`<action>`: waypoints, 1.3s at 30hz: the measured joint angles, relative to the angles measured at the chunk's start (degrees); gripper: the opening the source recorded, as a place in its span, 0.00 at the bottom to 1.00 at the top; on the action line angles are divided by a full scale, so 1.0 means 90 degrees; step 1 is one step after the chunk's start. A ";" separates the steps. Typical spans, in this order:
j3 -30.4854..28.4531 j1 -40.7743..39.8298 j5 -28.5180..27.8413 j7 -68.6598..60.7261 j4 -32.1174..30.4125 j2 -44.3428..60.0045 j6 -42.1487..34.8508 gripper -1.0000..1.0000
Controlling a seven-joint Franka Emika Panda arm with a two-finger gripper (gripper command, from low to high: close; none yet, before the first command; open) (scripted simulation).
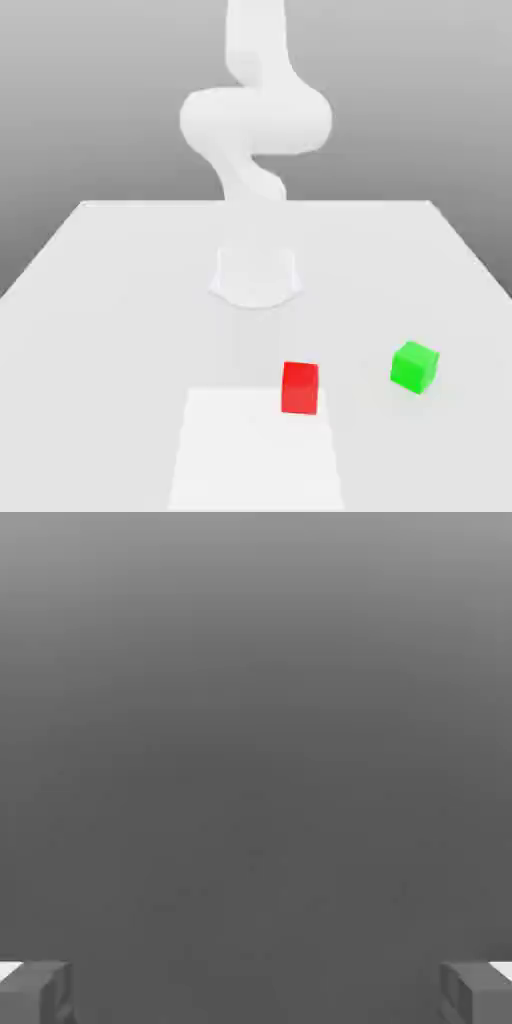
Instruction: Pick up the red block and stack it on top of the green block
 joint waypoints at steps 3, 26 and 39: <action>0.0182 0.0008 0.0039 0.0238 -0.0587 0.0578 0.0456 0.50; 0.0245 0.0618 -0.0737 0.2239 -0.3361 0.5753 0.4512 0.00; 0.0438 0.0703 0.0115 0.1649 -0.3587 0.4174 0.3166 0.00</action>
